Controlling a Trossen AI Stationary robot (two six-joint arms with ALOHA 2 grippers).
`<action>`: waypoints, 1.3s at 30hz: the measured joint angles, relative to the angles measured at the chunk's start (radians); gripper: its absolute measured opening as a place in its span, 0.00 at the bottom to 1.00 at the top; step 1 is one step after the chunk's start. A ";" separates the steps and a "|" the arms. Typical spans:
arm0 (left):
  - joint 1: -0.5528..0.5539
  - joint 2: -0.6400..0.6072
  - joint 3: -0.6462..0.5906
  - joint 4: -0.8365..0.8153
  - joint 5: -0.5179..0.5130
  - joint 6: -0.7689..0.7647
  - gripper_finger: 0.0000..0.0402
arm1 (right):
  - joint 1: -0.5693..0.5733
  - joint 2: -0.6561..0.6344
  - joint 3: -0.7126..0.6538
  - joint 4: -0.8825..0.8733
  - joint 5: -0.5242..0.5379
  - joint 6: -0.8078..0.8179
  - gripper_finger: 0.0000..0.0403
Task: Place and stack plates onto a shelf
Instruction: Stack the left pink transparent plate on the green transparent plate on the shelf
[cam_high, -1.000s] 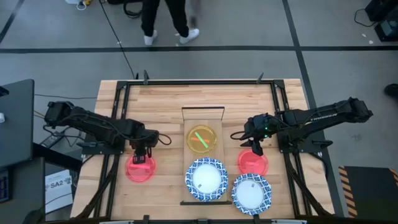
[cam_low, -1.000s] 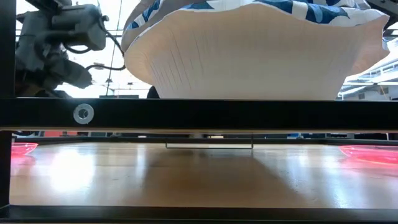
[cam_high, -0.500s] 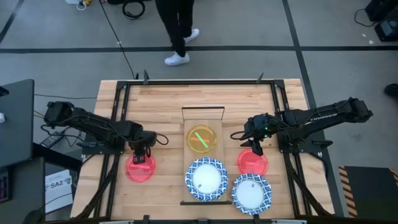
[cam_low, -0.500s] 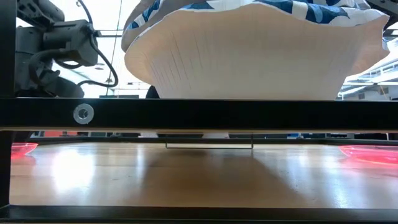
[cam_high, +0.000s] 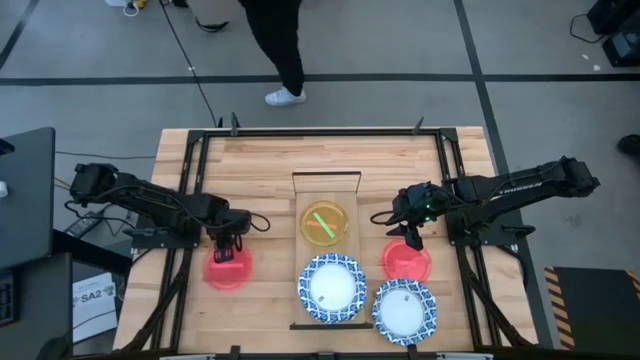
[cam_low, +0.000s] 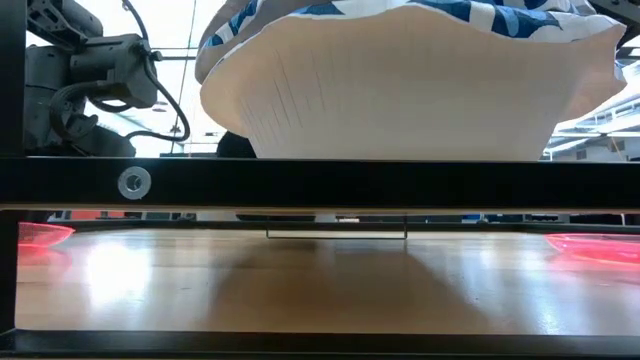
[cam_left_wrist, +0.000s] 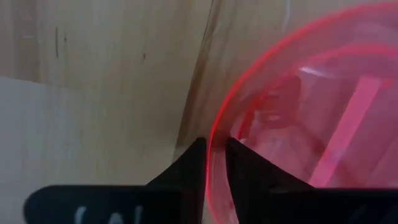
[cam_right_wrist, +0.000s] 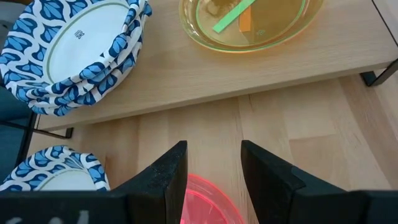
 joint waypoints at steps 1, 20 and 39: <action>0.000 0.000 0.000 0.001 0.000 0.000 0.14 | 0.000 0.000 0.000 0.000 0.000 0.000 0.39; -0.002 0.002 -0.001 0.007 0.009 -0.047 0.01 | 0.000 0.000 0.000 0.000 0.004 0.000 0.39; -0.002 0.004 0.251 -0.131 -0.006 -0.010 0.00 | 0.000 0.000 0.000 0.016 0.003 0.000 0.39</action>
